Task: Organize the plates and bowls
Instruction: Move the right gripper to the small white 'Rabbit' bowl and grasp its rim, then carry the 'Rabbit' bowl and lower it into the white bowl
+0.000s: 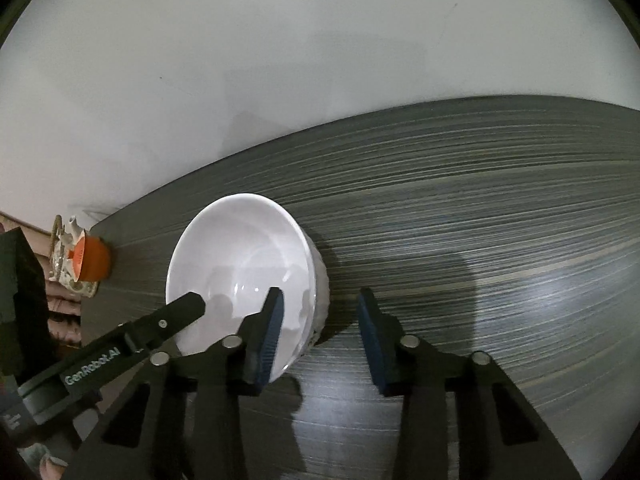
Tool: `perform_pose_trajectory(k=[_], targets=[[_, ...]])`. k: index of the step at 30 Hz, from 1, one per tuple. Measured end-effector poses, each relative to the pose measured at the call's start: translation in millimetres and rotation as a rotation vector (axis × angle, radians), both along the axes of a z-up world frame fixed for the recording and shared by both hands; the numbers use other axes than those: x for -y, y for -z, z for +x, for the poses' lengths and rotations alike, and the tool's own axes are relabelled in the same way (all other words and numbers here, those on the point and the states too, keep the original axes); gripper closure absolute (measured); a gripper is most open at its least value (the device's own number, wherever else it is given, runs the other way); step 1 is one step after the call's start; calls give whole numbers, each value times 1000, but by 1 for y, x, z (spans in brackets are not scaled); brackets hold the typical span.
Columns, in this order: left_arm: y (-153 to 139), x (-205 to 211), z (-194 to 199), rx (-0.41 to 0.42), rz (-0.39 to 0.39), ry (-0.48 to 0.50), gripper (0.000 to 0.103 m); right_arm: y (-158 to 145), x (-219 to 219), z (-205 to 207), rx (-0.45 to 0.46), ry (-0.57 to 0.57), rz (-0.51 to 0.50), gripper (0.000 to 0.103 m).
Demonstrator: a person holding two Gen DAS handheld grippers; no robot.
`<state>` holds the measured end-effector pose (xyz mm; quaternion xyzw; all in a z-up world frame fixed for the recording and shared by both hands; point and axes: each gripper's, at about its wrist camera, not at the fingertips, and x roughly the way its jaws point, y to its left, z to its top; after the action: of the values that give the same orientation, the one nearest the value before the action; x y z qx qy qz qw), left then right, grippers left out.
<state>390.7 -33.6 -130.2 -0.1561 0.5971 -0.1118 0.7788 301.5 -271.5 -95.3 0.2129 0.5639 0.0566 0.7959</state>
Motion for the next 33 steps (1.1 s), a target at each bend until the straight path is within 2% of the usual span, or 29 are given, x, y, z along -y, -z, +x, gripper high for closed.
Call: perform_pose_trajectory(k=[2, 5, 13, 27, 33], targets=[[1, 2, 0, 1, -2, 3, 91, 3, 0, 1, -6, -2, 11, 81], [0, 4, -2, 3, 1, 3, 91, 4, 1, 1, -6, 3, 24, 87], [-14, 12, -21, 23, 14, 22, 91, -1, -6, -7, -10, -3, 3, 88], [-51, 18, -53, 65, 42, 43, 91, -38, -18, -47, 15, -15, -1, 88], [-70, 21, -78, 97, 46, 49, 91, -58, -18, -71, 46, -23, -13, 88]])
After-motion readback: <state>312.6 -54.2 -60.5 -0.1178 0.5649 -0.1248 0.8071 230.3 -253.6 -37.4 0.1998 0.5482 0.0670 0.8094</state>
